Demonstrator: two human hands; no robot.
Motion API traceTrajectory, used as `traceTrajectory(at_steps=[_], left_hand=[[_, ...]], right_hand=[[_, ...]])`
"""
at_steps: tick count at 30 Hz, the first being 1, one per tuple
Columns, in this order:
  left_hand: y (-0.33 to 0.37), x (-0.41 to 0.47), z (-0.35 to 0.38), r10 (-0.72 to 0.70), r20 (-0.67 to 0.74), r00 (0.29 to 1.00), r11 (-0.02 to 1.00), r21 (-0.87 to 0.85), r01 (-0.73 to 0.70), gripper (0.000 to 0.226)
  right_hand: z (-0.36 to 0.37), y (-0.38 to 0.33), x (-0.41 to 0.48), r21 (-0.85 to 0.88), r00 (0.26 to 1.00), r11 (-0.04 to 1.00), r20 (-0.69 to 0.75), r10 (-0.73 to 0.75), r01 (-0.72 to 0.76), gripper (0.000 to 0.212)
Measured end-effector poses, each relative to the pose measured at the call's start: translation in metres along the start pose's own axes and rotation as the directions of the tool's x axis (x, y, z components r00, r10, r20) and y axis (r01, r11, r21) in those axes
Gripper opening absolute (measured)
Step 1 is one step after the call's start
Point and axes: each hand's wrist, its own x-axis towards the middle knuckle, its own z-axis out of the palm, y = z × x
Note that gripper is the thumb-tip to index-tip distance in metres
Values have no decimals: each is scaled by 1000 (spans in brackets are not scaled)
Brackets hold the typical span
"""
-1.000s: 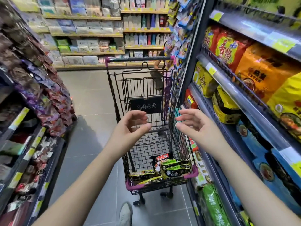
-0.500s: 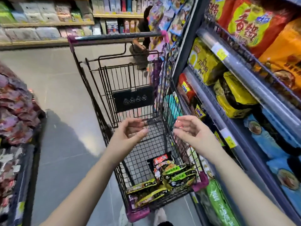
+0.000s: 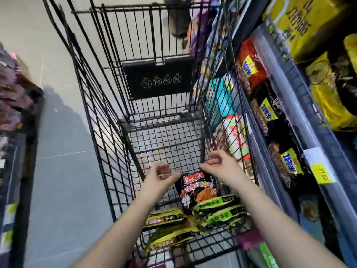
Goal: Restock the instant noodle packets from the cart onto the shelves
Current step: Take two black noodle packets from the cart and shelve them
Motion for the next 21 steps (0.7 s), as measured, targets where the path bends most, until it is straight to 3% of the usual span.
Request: traceTrajectory(at_steps=[6, 8, 13, 15, 18, 21], left_hand=[[-59, 42, 37, -282, 38, 959, 956, 96, 278, 86], [-68, 50, 46, -339, 51, 940, 936, 119, 331, 85], [-80, 70, 67, -431, 51, 901, 895, 157, 419, 86], [-79, 73, 72, -443, 63, 894, 890, 147, 431, 73], [-77, 76, 77, -439, 69, 896, 896, 102, 432, 62], [-78, 78, 78, -439, 90, 894, 899, 31, 438, 65]], right_hand=[[25, 36, 40, -284, 976, 935, -12, 219, -213, 84], [31, 42, 49, -324, 966, 914, -7, 257, -245, 91], [39, 59, 70, -408, 931, 855, 34, 364, -319, 88], [41, 63, 73, -432, 915, 840, 74, 397, -329, 84], [41, 67, 74, -463, 903, 817, 79, 423, -342, 80], [43, 70, 75, -457, 910, 821, 57, 411, -342, 71]])
